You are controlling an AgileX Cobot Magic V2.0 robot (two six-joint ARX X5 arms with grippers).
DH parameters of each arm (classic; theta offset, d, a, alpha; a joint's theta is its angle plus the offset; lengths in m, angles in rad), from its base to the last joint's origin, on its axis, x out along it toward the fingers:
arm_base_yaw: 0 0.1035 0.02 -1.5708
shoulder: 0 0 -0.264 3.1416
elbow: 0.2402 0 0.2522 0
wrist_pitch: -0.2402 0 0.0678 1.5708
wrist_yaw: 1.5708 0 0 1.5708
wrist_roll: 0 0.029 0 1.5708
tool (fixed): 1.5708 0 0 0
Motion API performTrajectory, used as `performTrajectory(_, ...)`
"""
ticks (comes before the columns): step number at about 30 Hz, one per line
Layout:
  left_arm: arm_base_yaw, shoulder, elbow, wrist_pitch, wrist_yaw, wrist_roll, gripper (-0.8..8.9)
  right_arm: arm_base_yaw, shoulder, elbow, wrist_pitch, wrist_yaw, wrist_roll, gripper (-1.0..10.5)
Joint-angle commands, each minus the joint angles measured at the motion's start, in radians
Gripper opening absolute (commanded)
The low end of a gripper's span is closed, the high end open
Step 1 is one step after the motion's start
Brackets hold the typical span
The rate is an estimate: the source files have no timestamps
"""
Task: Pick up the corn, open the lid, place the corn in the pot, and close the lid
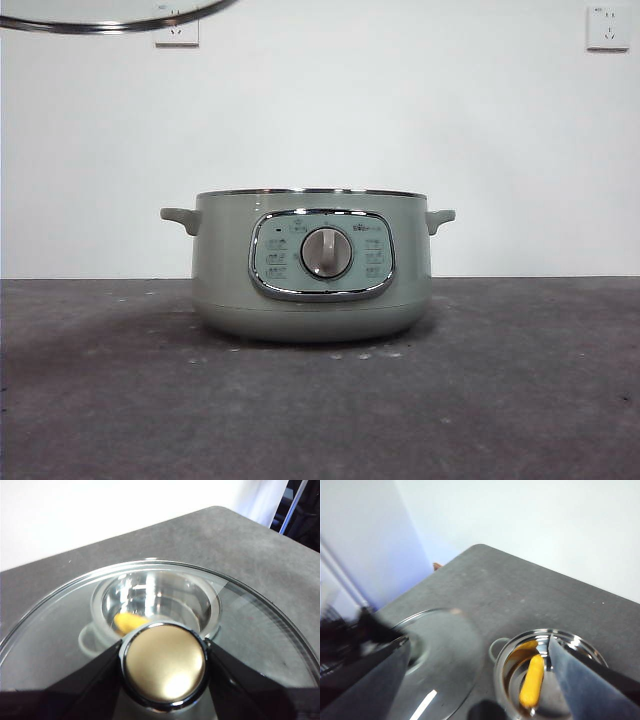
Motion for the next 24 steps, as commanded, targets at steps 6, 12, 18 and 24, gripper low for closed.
performTrajectory(6, -0.053, 0.196, 0.077, 0.152, 0.003, -0.002, -0.08, 0.000, -0.414, -0.515, -0.027, 0.003, -0.010, 4.7)
performTrajectory(12, -0.098, 0.390, 0.213, 0.181, -0.003, 0.003, -0.08, 0.000, -0.705, -0.893, -0.027, 0.062, 0.017, 4.7)
performTrajectory(18, -0.129, 0.589, 0.376, 0.181, -0.029, 0.009, -0.08, 0.000, -0.922, -1.140, -0.027, 0.076, 0.094, 4.7)
performTrajectory(24, -0.147, 0.750, 0.483, 0.191, -0.051, 0.029, -0.08, 0.000, -1.069, -1.260, -0.027, 0.084, 0.158, 4.7)
